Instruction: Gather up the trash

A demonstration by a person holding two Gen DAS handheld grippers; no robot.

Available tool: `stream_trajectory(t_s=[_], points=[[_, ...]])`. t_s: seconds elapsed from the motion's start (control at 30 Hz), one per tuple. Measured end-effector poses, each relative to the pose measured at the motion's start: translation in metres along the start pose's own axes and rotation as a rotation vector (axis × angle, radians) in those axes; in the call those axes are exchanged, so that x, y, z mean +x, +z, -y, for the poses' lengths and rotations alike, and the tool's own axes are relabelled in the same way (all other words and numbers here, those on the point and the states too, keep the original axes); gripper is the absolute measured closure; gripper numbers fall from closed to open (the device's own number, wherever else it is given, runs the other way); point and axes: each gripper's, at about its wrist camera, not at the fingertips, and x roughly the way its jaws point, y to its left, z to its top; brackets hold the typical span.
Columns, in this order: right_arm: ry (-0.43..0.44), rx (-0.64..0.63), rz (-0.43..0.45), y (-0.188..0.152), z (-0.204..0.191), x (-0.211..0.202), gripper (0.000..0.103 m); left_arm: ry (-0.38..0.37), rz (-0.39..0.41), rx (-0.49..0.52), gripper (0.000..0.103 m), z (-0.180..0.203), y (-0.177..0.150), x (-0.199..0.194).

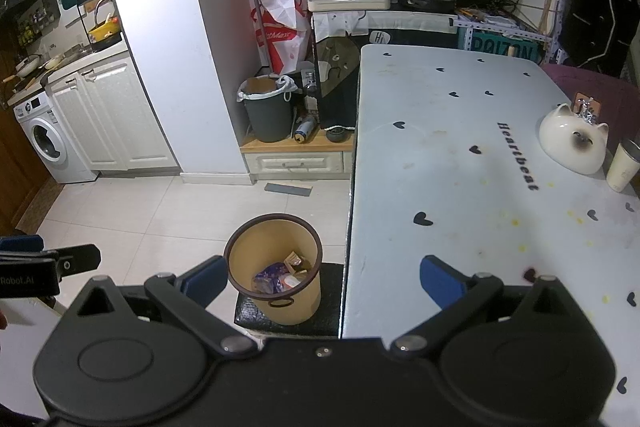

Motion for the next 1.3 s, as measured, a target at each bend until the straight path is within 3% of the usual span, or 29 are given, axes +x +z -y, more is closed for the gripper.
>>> stream_trajectory(t_s=[1.3], points=[[0.001,0.000,-0.002,0.0010,-0.0014,0.0015,0.000,-0.001,0.002,0.003,0.000,-0.0012,0.0014,0.0023]])
